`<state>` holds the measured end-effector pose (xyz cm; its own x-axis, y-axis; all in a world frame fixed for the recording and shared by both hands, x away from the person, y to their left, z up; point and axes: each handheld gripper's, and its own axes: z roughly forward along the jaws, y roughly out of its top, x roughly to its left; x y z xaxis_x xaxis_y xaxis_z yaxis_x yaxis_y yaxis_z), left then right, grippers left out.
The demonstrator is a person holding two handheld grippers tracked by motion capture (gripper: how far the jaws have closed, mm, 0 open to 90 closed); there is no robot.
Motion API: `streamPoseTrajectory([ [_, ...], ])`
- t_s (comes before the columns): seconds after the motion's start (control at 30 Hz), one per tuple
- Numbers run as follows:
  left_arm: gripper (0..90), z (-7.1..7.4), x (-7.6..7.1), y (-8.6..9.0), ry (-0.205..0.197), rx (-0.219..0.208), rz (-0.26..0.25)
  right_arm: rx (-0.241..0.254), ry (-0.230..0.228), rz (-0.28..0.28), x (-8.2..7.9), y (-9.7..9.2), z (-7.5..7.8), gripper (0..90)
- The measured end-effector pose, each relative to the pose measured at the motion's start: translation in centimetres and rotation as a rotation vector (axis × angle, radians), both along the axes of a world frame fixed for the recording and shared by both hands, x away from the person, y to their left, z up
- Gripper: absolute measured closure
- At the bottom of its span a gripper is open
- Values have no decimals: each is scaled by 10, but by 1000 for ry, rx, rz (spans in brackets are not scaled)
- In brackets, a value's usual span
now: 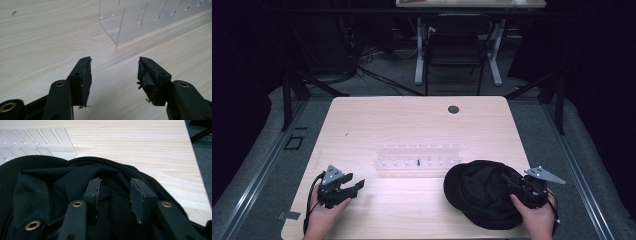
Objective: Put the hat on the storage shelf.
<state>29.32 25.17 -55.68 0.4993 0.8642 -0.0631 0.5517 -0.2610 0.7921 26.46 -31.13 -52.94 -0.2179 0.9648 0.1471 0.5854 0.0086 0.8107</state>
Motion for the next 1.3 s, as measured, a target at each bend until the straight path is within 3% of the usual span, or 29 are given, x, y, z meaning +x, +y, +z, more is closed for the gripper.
streamPoseTrajectory([
  [0.2, 456, 0, 1, 0, 9, -11, 0, -1, -8, -8, -4, -1, 7, 640],
  [0.3, 466, 0, 1, -1, 9, -14, 11, 33, 14, -9, -6, -6, 11, 654],
  [0.37, 471, 1, 1, 1, 12, -21, 27, 38, 41, -5, -6, -8, 12, 666],
  [0.57, 468, 2, 1, 3, 9, -51, 50, 41, 62, -32, -9, -15, 16, 654],
  [0.8, 461, 2, 0, 0, -3, 3, 19, 18, 110, -110, -9, -22, 18, 605],
  [0.83, 461, 2, 0, 0, -2, 5, 14, 43, 109, -136, -9, -23, 18, 604],
  [1.0, 477, 3, 0, -1, 18, -11, 12, 42, 137, -166, -11, -34, 28, 636],
  [1.17, 493, 4, -1, -3, 23, 5, 4, 35, 180, -188, -9, -41, 30, 671],
  [1.3, 500, 4, -2, -3, 21, 13, 6, 26, 263, -166, -5, -45, 32, 682],
])
